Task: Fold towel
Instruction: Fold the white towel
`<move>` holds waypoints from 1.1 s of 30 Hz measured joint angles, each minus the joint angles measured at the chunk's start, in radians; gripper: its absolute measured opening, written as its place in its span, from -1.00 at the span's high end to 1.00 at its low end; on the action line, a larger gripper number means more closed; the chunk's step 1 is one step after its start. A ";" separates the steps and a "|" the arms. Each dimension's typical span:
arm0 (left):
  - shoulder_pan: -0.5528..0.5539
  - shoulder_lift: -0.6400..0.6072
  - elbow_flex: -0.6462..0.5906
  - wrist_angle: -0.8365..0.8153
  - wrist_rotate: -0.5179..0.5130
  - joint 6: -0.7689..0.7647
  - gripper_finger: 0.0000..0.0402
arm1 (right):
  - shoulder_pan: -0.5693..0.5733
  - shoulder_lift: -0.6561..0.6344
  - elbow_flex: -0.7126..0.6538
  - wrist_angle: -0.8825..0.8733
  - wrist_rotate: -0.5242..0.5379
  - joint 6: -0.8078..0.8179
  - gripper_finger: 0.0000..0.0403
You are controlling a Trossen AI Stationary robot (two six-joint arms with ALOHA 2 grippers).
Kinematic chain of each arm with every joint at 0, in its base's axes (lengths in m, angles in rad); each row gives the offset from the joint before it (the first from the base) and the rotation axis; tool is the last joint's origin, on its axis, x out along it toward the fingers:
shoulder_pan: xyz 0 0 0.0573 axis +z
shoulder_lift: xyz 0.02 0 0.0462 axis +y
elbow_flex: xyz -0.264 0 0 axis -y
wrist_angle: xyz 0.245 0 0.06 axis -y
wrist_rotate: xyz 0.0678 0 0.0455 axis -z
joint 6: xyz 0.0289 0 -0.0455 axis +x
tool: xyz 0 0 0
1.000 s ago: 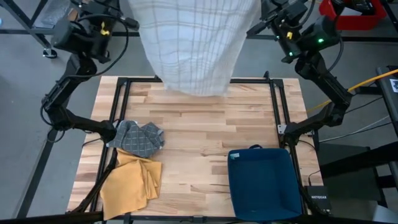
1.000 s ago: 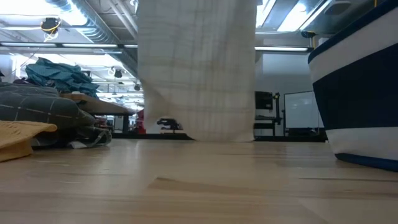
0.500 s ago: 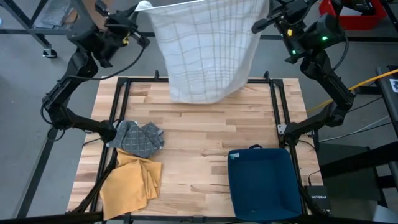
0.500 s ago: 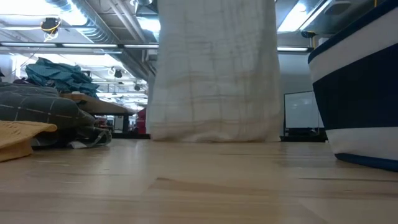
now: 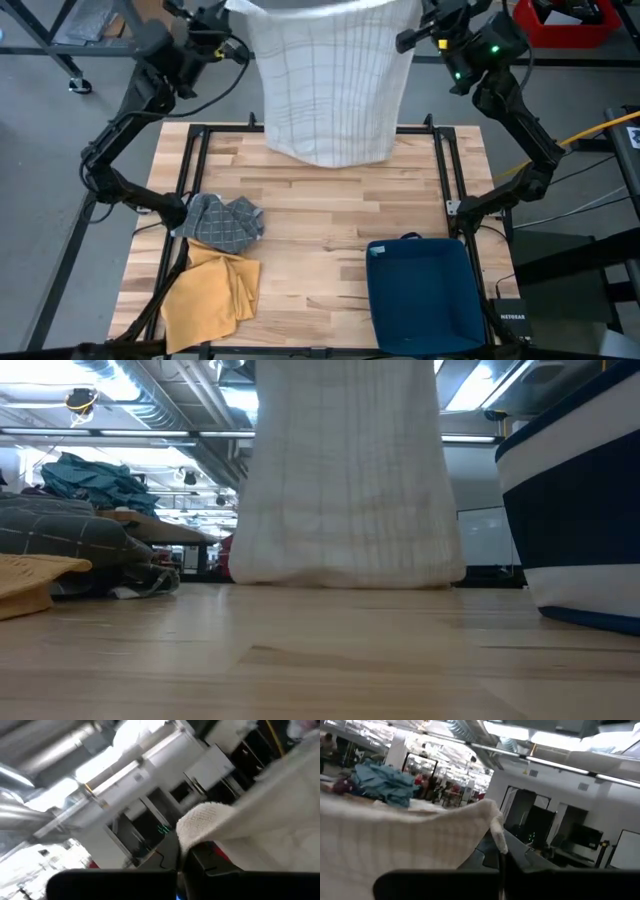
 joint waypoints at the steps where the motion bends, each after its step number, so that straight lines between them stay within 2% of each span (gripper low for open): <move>1: 0.002 -0.003 0.001 0.024 -0.002 0.013 1.00 | -0.010 -0.003 0.000 0.006 -0.004 0.000 1.00; 5: 0.003 -0.008 0.001 0.042 -0.002 0.011 1.00 | -0.041 -0.008 0.000 -0.017 -0.026 0.053 1.00; 11: -0.049 -0.051 0.001 -0.198 -0.027 -0.041 1.00 | -0.037 -0.020 0.000 -0.186 -0.054 0.105 1.00; 15: -0.117 -0.101 0.001 -0.300 -0.074 -0.093 1.00 | 0.019 -0.040 0.000 -0.290 -0.057 0.166 1.00; 22: -0.234 -0.204 0.001 -0.392 -0.074 -0.263 1.00 | 0.119 -0.102 0.000 -0.426 -0.072 0.289 1.00; 33: -0.342 -0.243 0.001 -0.810 -0.082 -0.553 1.00 | 0.331 -0.148 0.000 -0.644 -0.046 0.447 1.00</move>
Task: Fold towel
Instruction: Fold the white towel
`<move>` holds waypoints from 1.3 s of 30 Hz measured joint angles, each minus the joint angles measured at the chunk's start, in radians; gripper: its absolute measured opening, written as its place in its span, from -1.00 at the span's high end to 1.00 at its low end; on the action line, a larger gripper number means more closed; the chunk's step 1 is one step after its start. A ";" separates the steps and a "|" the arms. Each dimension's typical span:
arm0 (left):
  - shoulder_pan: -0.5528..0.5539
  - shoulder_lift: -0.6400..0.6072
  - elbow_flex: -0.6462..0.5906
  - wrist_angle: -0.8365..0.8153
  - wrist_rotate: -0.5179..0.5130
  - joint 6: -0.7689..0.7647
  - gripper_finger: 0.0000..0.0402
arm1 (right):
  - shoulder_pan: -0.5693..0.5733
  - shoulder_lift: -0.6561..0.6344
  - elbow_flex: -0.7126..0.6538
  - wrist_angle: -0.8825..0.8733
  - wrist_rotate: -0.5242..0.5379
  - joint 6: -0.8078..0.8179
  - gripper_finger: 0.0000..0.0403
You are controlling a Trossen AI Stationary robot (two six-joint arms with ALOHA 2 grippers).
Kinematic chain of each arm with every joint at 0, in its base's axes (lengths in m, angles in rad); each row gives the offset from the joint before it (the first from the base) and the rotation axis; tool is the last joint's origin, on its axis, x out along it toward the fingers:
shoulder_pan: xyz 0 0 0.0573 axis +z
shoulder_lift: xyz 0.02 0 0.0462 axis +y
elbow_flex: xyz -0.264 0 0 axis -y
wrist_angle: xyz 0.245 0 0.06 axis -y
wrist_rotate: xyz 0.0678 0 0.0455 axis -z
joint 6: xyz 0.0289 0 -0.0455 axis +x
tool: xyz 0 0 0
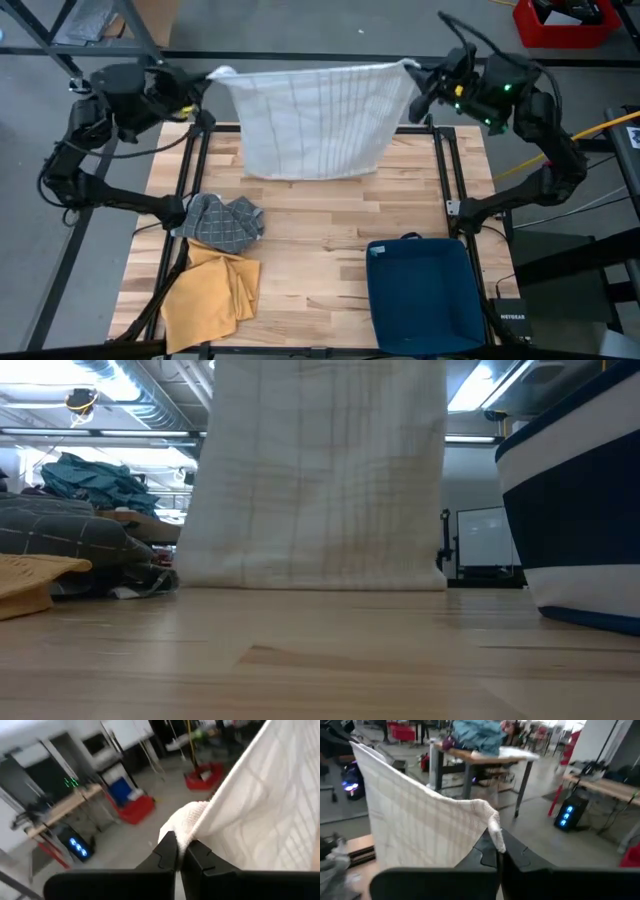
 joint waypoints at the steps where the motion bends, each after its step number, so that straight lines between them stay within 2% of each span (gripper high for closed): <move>1: -0.011 0.001 0.000 -0.030 0.001 -0.025 1.00 | 0.015 0.000 0.000 -0.024 0.000 0.023 1.00; 6: -0.066 0.002 0.000 -0.111 0.001 -0.123 1.00 | 0.077 -0.002 0.000 -0.099 -0.001 0.122 1.00; 14: -0.183 0.002 0.000 -0.135 0.002 -0.208 1.00 | 0.175 -0.004 0.000 -0.102 -0.002 0.221 1.00; 21: -0.298 0.002 0.000 -0.250 0.004 -0.386 1.00 | 0.262 -0.006 0.000 -0.145 -0.003 0.279 1.00; 25: -0.342 0.012 0.000 -0.323 0.004 -0.506 1.00 | 0.298 0.003 -0.002 -0.222 0.040 0.338 1.00; 32: -0.375 0.064 0.000 -0.382 0.003 -0.593 1.00 | 0.326 0.035 -0.002 -0.288 0.076 0.421 1.00; 36: -0.378 0.100 -0.001 -0.477 -0.079 -0.600 1.00 | 0.324 0.058 -0.002 -0.334 0.089 0.420 1.00; 39: -0.378 0.126 -0.001 -0.577 -0.191 -0.637 1.00 | 0.324 0.076 -0.002 -0.394 0.173 0.405 1.00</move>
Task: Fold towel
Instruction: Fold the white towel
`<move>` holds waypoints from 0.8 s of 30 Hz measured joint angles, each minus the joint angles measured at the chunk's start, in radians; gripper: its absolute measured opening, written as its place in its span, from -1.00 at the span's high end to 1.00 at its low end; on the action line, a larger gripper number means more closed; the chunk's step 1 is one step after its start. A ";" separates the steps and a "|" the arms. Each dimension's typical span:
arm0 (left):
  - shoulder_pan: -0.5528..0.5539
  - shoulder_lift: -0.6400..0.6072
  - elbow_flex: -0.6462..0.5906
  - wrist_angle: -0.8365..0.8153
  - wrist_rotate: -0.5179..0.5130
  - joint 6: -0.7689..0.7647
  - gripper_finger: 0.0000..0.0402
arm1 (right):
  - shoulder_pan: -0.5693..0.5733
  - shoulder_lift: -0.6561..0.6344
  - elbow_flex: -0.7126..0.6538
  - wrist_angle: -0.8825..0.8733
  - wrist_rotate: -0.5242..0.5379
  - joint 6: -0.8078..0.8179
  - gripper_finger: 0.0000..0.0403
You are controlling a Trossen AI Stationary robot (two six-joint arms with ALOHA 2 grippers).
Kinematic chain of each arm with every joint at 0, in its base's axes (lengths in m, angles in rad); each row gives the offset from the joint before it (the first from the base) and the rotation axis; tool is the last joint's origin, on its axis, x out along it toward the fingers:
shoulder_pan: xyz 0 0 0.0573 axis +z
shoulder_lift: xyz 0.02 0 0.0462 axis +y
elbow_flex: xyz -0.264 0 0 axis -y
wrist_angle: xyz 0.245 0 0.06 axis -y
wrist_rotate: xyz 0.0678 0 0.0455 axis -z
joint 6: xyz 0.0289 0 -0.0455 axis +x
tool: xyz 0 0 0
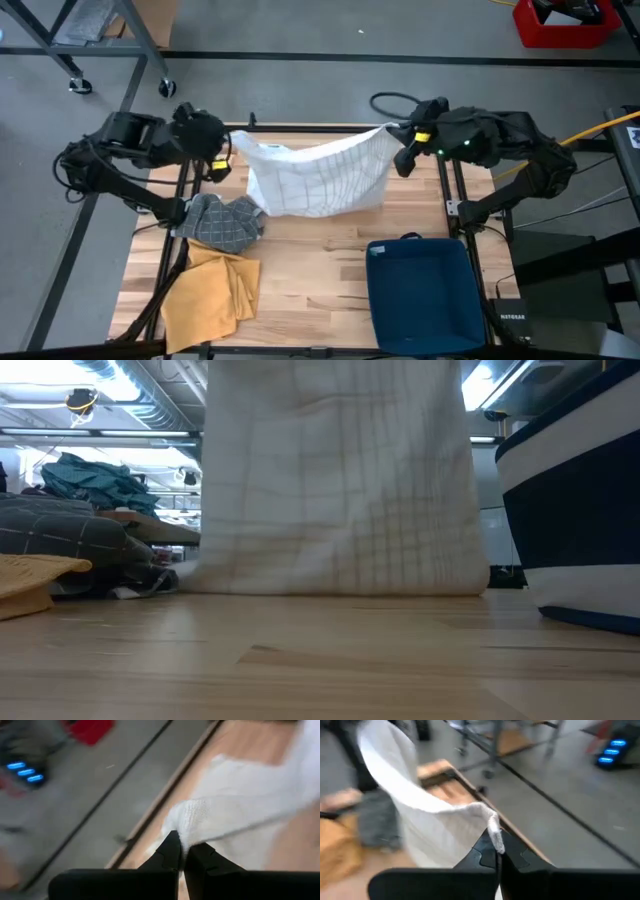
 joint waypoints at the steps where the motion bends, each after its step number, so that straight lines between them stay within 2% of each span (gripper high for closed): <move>1: 0.001 0.007 0.000 -0.029 -0.042 -0.015 1.00 | 0.000 0.005 0.000 -0.018 0.038 -0.001 1.00; 4: 0.010 0.023 -0.008 -0.055 -0.144 -0.046 1.00 | -0.002 0.024 0.000 -0.088 0.126 -0.003 1.00; 7: 0.026 0.025 -0.029 -0.043 -0.197 -0.026 1.00 | -0.023 0.039 -0.003 -0.122 0.171 -0.004 1.00; 19: 0.138 0.033 -0.175 -0.016 -0.361 -0.061 1.00 | -0.207 0.048 -0.135 -0.101 0.157 -0.097 1.00; 24: 0.190 0.039 -0.249 0.034 -0.381 -0.057 1.00 | -0.265 0.048 -0.186 -0.040 0.125 -0.164 1.00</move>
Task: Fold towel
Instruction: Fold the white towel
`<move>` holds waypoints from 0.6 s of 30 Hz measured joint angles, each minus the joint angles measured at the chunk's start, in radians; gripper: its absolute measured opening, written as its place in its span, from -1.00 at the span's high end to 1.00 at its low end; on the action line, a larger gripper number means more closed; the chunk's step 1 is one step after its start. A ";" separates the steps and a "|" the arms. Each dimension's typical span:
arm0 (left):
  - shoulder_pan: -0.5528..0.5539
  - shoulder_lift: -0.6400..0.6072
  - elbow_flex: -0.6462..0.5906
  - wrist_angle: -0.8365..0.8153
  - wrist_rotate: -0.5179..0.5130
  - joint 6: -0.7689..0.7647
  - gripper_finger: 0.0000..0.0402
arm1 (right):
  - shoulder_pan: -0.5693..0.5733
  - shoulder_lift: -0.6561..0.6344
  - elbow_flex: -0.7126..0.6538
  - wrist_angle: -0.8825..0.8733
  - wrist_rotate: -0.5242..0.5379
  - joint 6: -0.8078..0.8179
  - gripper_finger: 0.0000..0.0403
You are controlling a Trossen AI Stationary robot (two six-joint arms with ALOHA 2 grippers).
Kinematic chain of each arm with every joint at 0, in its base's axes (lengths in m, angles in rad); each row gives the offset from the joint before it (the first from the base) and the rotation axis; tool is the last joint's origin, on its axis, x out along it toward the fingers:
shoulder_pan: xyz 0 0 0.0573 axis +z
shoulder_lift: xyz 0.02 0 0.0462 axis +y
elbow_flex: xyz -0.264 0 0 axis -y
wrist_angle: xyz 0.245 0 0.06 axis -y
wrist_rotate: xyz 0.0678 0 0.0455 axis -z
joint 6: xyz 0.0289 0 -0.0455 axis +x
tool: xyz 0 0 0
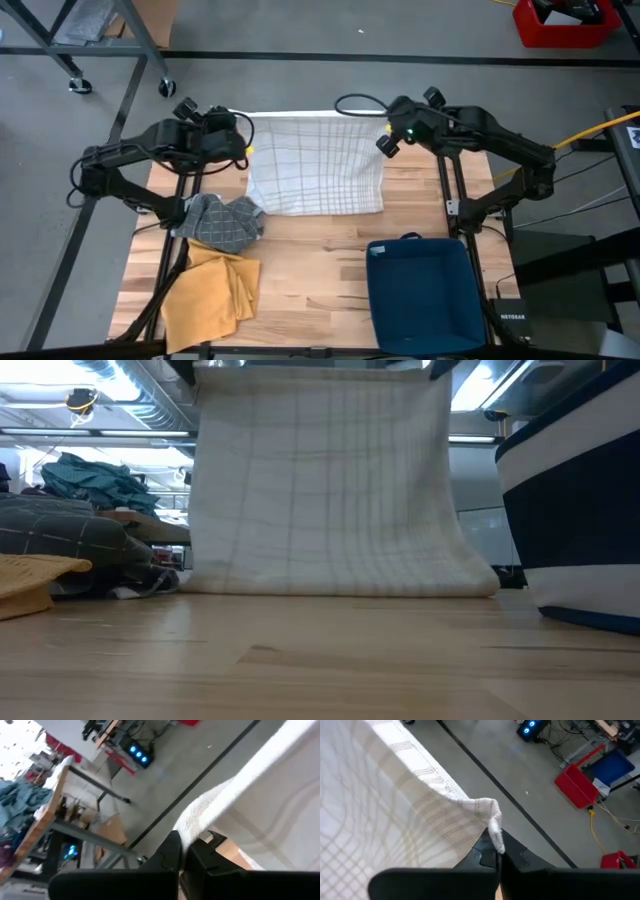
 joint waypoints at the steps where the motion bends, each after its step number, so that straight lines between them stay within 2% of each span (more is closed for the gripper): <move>1: 0.008 0.000 -0.022 0.013 -0.001 0.010 1.00 | -0.011 0.000 -0.011 0.013 -0.011 -0.018 1.00; 12: 0.083 0.005 -0.248 0.173 -0.008 0.053 1.00 | -0.128 -0.002 -0.221 0.203 -0.056 -0.174 1.00; 18: 0.125 0.005 -0.358 0.336 -0.007 0.134 1.00 | -0.199 -0.003 -0.338 0.373 -0.108 -0.282 1.00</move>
